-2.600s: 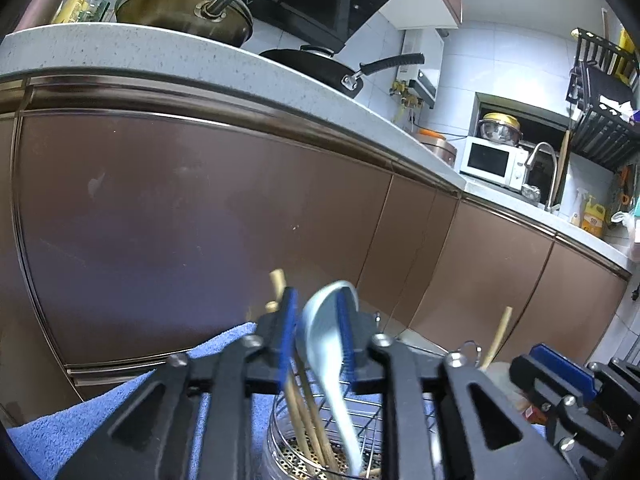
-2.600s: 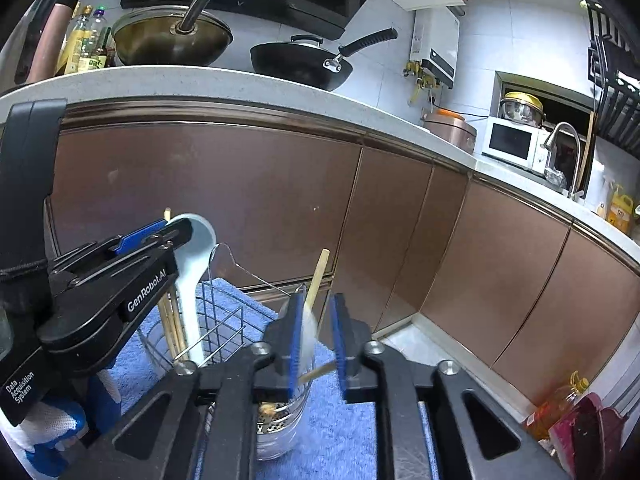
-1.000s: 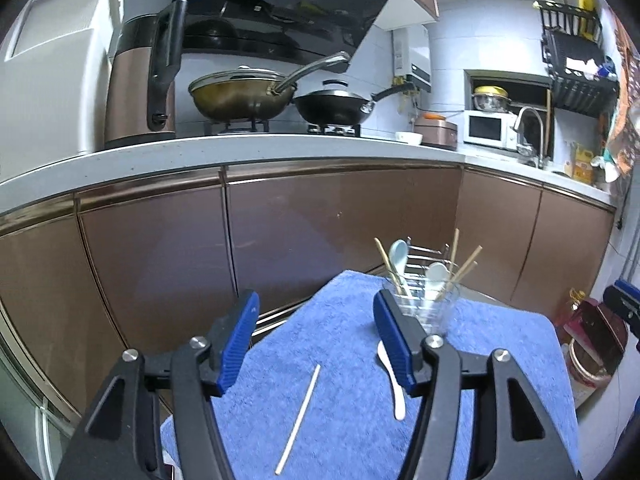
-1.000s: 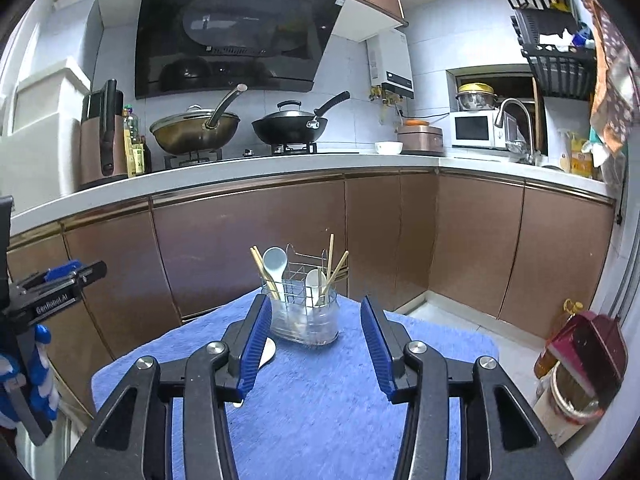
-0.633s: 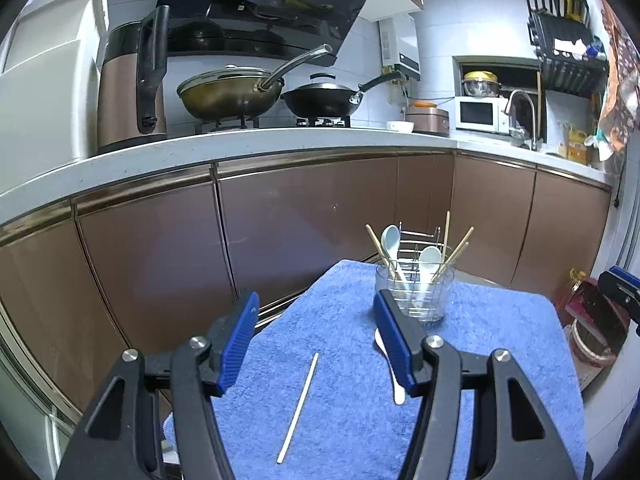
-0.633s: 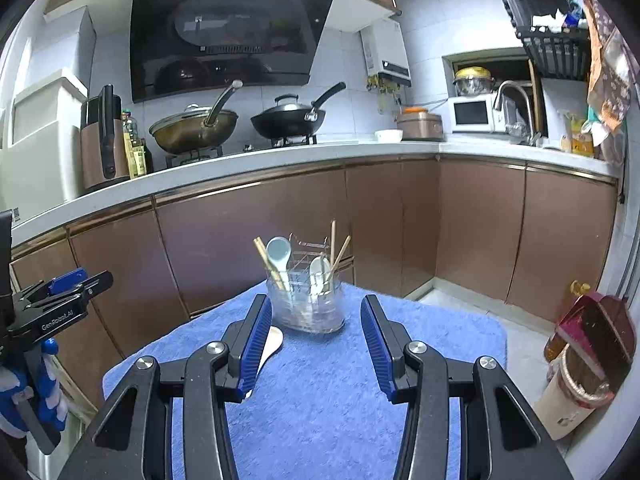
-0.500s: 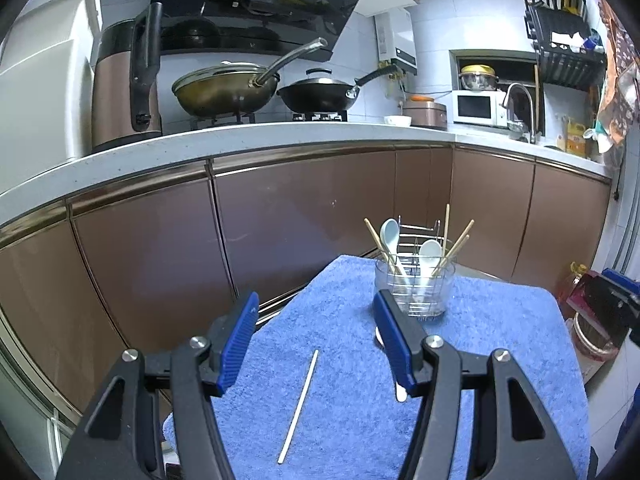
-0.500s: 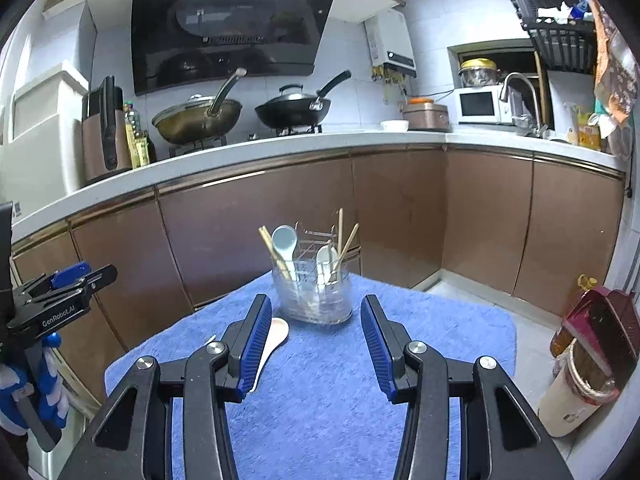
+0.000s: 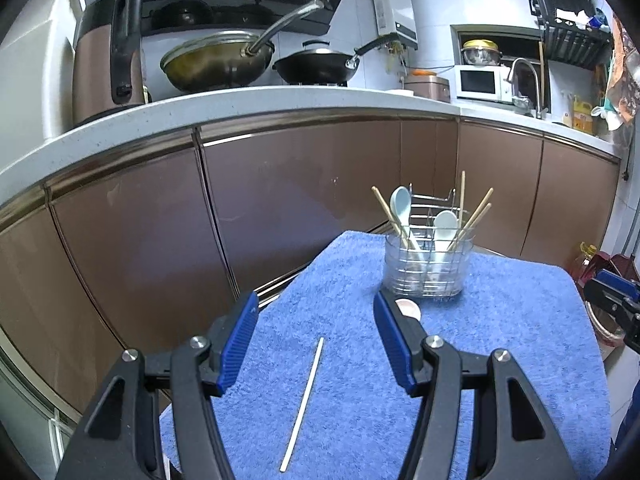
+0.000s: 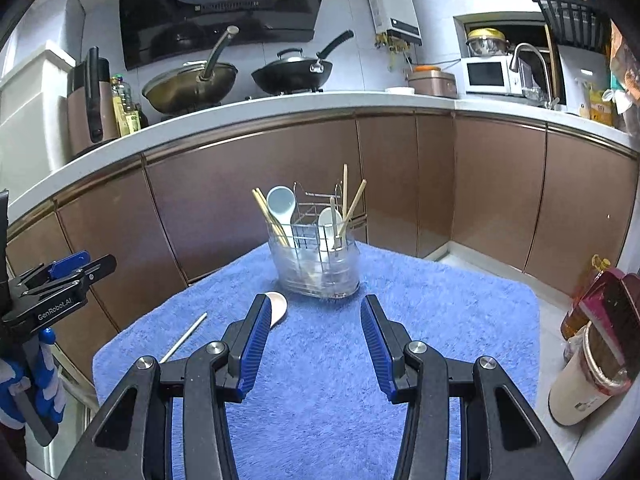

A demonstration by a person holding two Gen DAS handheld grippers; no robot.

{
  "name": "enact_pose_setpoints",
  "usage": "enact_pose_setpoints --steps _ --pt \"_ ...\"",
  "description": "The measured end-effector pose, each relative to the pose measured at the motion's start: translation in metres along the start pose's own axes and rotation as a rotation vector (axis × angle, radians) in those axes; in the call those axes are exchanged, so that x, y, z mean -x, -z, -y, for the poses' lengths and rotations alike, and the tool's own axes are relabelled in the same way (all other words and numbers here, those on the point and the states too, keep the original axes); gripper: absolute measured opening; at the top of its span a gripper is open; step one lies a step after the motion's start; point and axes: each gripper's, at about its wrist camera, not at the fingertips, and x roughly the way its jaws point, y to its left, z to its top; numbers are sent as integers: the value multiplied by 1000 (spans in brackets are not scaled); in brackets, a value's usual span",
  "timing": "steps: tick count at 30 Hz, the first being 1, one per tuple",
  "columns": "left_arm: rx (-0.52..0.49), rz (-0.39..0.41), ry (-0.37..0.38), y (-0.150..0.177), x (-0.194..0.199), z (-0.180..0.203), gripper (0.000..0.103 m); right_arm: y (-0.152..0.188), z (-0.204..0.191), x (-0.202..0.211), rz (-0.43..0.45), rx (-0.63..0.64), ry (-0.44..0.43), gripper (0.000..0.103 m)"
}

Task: Organize utensils
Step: 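Move both grippers back toward the last chopstick and white spoon, then grasp the last chopstick with the left gripper while the right gripper grasps the white spoon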

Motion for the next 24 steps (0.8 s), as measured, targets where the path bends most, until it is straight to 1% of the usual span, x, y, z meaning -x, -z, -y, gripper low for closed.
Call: enact_pose_setpoints --steps 13,16,18,20,21,24 --pt "7 -84 -13 13 -53 -10 58 7 3 -51 -85 -10 -19 44" --pt "15 -120 0 18 -68 -14 58 9 2 -65 -110 -8 -31 44" --pt "41 -173 45 19 -81 -23 58 9 2 -75 -131 -10 -46 44" --pt "73 -239 128 20 -96 -36 58 10 2 -89 -163 -27 -83 44" --pt "87 -295 189 21 -109 -44 58 10 2 -96 -178 -36 -100 44" --pt "104 -415 306 25 -138 -60 57 11 4 -121 -233 -82 -165 44"
